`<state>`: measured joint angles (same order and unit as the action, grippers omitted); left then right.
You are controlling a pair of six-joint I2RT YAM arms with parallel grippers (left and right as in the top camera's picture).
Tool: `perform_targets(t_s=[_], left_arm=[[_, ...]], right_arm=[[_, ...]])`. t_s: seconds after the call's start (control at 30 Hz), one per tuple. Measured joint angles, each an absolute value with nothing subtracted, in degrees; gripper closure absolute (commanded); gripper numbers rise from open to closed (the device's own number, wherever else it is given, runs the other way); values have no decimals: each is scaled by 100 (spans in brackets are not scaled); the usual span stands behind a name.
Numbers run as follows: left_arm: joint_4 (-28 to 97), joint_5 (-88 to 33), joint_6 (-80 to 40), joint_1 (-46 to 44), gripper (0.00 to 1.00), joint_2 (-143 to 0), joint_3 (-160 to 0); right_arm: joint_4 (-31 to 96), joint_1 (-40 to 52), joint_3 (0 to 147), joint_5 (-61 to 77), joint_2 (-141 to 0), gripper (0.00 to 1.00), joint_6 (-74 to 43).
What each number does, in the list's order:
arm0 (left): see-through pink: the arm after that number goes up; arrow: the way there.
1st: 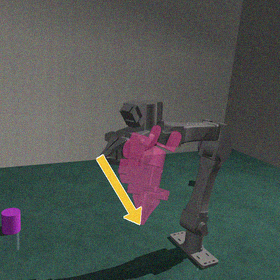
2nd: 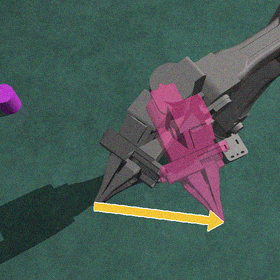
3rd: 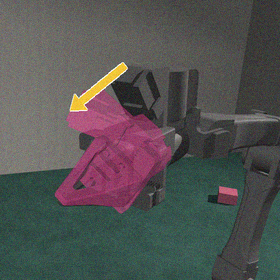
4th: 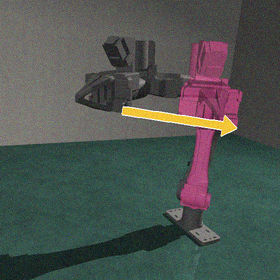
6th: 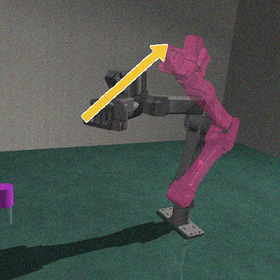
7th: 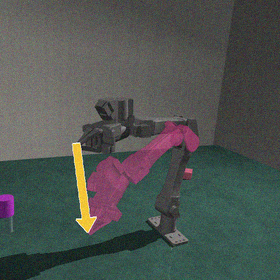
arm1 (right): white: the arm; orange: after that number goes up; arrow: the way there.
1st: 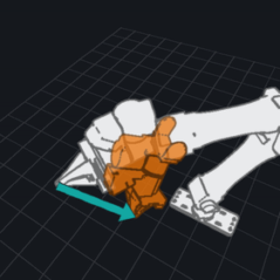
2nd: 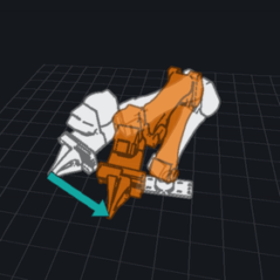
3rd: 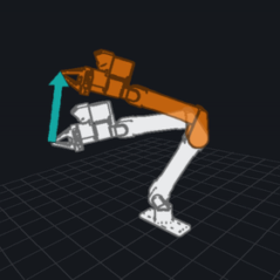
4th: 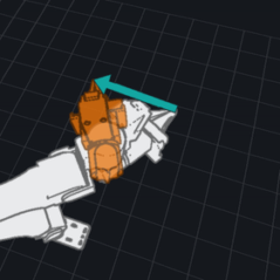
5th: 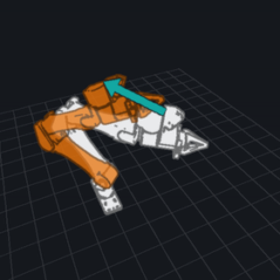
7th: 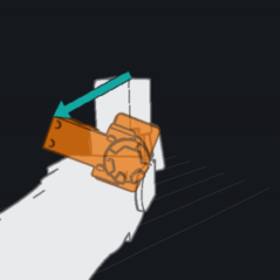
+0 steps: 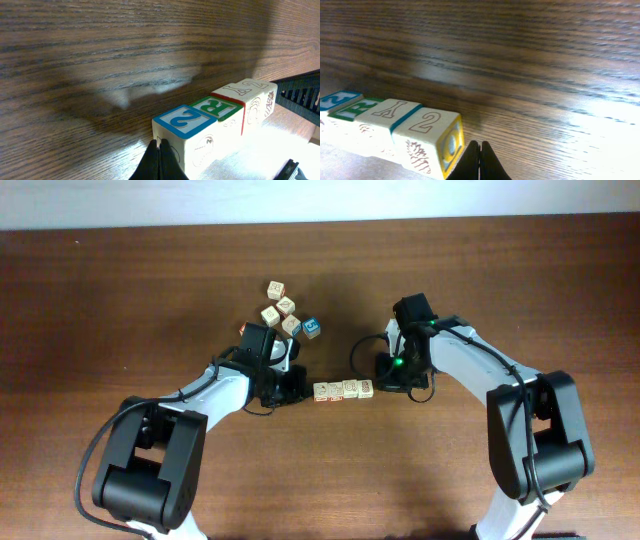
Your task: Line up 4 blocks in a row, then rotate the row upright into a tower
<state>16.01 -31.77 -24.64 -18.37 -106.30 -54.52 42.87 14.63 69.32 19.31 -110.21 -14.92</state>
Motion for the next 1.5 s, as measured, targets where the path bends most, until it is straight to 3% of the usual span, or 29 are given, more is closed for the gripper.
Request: perform_targets(t_s=[0.17,0.3,1.07,1.2,1.27,1.5], left_arm=[[1549,-3175,-2464,-1837,100,-10630,-5452],[1544,-3175,-2464,-1837,100,-10630,-5452],[1518,-3173,-2464,-1837,100,-10630,-5452],[1549,-3168,-2464,-1837,100,-10630,-5452],[1553,-3157,-2464,-1837,100,-10630,-5452],[1404,-3395,-2231,-1721,100,-10630,-5450]], right_arm=[[3677,1761,7395,1758,-11028,96,-1061],[3288,2246,7400,1710,-11034,96,-1745],[3632,2355,7533,1723,-11277,96,-1907],[5127,1109,8147,2768,-11192,96,-932],[4921,504,7485,3492,-11177,96,-95],[4497,427,6908,3913,-11159,96,220]])
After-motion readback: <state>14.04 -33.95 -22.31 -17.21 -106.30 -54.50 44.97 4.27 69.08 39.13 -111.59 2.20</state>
